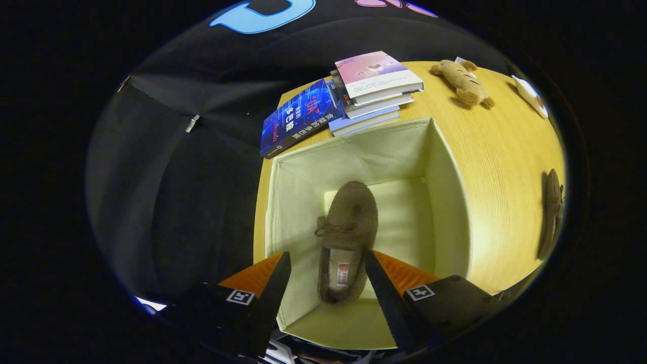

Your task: Open the storage box then place both shoes into the box .Put the left shoe in first, then the right shoe, with the right side of both shoes facing outward in a uniform manner.

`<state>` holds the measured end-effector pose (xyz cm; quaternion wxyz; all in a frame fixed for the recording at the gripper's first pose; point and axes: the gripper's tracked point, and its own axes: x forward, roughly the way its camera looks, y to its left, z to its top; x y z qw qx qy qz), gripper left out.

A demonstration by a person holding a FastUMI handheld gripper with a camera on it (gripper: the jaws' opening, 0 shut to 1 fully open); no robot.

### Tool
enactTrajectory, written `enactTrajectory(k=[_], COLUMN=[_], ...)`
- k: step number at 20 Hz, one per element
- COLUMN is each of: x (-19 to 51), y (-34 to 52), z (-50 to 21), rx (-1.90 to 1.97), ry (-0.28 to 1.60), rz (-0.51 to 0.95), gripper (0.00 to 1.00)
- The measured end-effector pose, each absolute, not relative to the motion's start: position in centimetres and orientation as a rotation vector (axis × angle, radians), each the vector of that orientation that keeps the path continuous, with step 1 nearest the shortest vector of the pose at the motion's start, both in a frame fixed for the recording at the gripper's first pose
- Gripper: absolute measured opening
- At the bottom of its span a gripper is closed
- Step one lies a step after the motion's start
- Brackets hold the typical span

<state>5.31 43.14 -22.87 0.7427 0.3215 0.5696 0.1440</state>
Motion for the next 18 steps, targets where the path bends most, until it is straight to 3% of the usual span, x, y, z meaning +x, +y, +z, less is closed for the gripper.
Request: enactTrajectory(k=[6,12,18], x=[4.4,2.9,0.7], y=[40.4,32.5,18.6], z=[-20.6,-17.7,-19.5], rx=[0.694,0.698,0.689], ry=[1.201,1.078,1.028], rz=[0.383,0.436,0.338], gripper=[0.92,0.92,0.92])
